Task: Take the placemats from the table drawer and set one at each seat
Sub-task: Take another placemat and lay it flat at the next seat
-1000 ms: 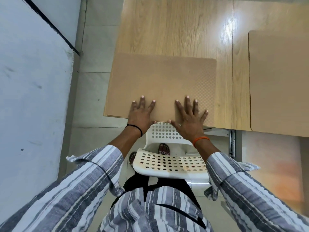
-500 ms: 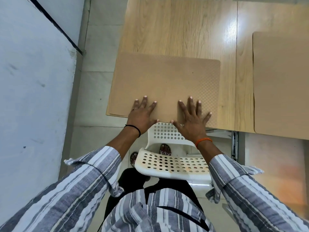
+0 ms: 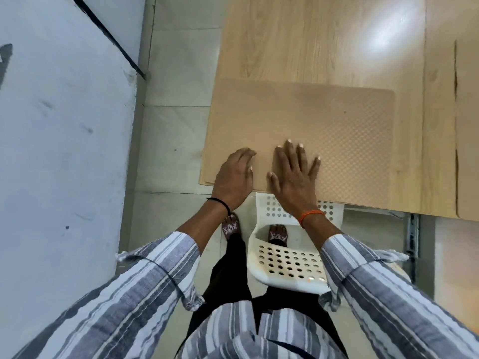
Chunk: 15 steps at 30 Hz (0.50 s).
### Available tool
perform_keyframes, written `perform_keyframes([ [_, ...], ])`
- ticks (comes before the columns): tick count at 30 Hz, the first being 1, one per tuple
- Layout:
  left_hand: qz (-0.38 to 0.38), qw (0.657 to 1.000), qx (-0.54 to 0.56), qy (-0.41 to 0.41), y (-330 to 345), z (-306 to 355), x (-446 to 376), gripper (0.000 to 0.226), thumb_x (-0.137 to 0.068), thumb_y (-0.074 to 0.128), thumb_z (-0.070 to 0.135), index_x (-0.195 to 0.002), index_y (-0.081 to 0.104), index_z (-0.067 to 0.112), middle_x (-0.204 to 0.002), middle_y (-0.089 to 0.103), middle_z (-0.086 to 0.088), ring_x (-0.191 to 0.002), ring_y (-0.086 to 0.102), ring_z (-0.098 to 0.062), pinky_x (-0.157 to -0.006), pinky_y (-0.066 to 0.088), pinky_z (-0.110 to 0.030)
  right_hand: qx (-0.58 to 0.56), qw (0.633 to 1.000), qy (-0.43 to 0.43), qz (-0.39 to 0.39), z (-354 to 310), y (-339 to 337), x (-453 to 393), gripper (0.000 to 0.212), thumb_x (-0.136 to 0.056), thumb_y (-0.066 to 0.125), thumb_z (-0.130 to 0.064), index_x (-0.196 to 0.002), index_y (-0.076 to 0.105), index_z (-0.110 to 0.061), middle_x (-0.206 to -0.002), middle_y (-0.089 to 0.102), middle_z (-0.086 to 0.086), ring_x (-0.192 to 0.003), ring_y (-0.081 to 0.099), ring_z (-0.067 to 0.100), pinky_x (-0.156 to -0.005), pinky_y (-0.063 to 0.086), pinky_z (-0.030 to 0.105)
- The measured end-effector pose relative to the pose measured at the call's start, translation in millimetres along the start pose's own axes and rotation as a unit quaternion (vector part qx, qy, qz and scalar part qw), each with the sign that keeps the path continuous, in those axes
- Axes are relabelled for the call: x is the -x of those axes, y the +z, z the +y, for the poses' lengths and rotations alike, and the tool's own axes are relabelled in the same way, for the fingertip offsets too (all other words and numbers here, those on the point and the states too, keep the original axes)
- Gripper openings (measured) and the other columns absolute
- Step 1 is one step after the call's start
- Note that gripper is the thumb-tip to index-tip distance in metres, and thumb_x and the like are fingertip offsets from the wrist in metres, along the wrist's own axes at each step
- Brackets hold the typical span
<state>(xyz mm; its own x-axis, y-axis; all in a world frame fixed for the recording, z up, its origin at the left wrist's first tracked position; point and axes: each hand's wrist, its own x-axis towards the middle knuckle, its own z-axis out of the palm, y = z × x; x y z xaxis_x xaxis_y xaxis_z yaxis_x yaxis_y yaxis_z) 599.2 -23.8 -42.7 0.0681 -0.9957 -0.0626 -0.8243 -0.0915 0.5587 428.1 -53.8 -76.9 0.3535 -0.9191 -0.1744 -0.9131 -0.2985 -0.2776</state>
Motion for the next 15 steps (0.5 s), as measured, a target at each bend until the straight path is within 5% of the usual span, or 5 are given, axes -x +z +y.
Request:
perform_keyframes([
  [7,-0.065,0.989,-0.135,0.006,3,-49,-21,0.063,-0.1,0.031,0.04,-0.155,0.016,0.015,-0.164,0.007,-0.003,-0.151,0.003,-0.021,-0.122,0.007,-0.042,0.055,0.998,0.021,0.038,-3,8,1,0.065,-0.099,0.033,-0.05,-0.156,0.018,-0.023,-0.166,0.007,0.0,-0.153,0.003,0.025,-0.117,0.005,0.063],
  [15,-0.049,0.981,-0.185,0.014,1,-76,-22,0.068,-0.098,0.032,0.054,-0.156,0.011,0.027,-0.165,0.002,0.0,-0.152,0.0,-0.02,-0.121,0.008,-0.044,0.076,0.996,0.026,0.041,-6,9,1,0.067,-0.098,0.033,-0.05,-0.157,0.017,-0.022,-0.166,0.007,0.0,-0.153,0.003,0.025,-0.118,0.006,0.063],
])
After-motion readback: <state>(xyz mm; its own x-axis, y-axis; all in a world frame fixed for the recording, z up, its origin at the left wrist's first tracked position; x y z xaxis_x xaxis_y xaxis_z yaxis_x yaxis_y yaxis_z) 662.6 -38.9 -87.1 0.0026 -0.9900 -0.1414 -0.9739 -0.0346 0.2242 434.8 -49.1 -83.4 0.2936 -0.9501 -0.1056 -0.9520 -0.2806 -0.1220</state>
